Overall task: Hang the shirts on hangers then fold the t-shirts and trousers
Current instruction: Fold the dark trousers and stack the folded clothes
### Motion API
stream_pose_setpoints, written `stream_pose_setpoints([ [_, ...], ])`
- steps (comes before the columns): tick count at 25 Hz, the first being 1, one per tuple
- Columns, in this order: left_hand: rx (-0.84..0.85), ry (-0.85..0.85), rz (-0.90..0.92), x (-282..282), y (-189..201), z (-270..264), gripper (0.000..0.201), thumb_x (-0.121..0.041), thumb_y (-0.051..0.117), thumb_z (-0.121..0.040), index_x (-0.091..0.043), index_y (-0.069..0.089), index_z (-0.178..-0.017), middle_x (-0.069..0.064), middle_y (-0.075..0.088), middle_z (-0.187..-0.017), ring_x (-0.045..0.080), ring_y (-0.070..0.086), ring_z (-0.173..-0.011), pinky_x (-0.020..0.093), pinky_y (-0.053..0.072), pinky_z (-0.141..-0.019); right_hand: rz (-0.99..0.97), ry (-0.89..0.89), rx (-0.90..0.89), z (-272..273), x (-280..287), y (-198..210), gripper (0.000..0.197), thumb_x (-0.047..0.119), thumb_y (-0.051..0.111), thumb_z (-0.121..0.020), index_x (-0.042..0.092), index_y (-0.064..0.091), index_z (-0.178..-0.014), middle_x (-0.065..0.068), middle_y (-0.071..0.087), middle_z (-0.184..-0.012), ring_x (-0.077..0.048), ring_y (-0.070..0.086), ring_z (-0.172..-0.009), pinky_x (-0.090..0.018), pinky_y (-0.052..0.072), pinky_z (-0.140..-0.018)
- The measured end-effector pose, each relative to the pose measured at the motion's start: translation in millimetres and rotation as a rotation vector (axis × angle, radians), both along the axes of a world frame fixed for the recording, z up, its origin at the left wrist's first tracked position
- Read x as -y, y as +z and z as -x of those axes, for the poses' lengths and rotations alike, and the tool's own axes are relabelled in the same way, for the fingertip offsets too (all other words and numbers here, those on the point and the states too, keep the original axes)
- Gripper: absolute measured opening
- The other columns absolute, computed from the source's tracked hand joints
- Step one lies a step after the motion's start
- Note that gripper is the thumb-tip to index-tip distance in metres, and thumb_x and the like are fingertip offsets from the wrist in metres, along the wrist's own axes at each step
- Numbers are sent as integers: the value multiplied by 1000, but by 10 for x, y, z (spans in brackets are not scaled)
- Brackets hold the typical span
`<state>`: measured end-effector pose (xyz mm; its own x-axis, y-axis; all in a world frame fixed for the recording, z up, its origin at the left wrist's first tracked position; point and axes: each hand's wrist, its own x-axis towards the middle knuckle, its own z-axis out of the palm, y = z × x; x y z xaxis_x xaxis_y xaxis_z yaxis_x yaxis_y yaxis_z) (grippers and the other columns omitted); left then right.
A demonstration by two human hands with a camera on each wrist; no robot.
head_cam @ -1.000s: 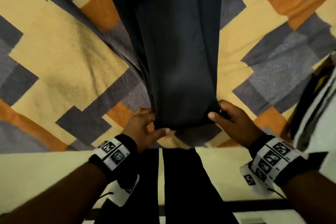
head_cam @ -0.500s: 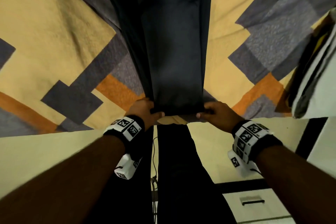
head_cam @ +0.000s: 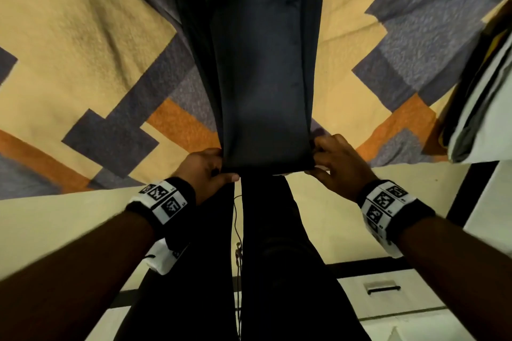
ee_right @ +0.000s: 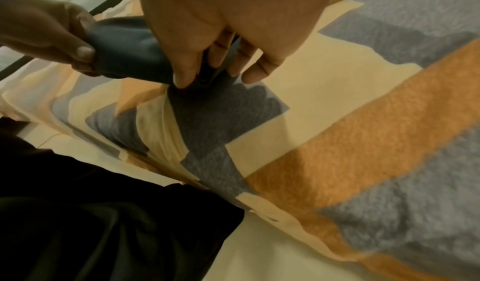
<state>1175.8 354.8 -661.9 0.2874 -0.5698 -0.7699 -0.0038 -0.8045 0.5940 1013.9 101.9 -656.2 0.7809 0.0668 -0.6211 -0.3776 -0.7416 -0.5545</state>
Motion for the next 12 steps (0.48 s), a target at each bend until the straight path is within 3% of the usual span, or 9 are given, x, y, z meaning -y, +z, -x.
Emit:
stream_pose_setpoints([
  [3, -73, -183, -142, 63, -117, -80, 32, -28, 69, -84, -3, 68, -103, 10, 63, -104, 28, 61, -95, 30, 47, -81, -70, -6, -121, 18, 45, -114, 24, 26, 58, -82, 6, 71, -82, -13, 63, -91, -31, 55, -93, -35, 44, -73],
  [5, -154, -123, -157, 127, -177, -168, 37, -35, 73, -80, -12, 66, -107, 2, 65, -100, 21, 62, -93, 30, 49, -84, -90, -68, -163, -90, 114, -164, 20, 16, 61, -83, 6, 73, -95, -14, 65, -96, -35, 60, -94, -30, 42, -79],
  [7, -241, 266, -151, 244, -217, -302, 37, -31, 77, -77, -16, 65, -108, -5, 69, -92, 9, 65, -86, 24, 50, -81, -90, -313, -104, -298, 167, -184, 25, 19, 65, -86, 7, 71, -107, -11, 67, -103, -25, 61, -95, -21, 39, -81],
  [9, -293, 705, -80, 472, -214, -494, 19, -14, 71, -83, -14, 64, -101, -8, 72, -75, 3, 65, -69, 19, 52, -68, -123, -617, -91, -671, 171, -186, 29, 23, 69, -88, 12, 68, -115, -4, 67, -104, -10, 59, -91, -13, 40, -81],
  [11, -324, 877, 6, 734, -225, -703, 19, -5, 65, -86, -11, 61, -103, -8, 71, -69, 5, 65, -61, 20, 53, -59, -173, -789, -74, -1103, 176, -245, 33, 28, 72, -85, 23, 65, -116, 2, 65, -89, -5, 57, -79, -16, 44, -78],
  [12, -315, 916, 51, 856, -248, -810, 25, -4, 66, -84, -11, 60, -108, -6, 72, -72, 8, 67, -66, 24, 55, -60, -170, -837, -69, -1302, 200, -280, 34, 33, 74, -82, 25, 65, -113, 3, 64, -82, -7, 57, -75, -19, 46, -75],
])
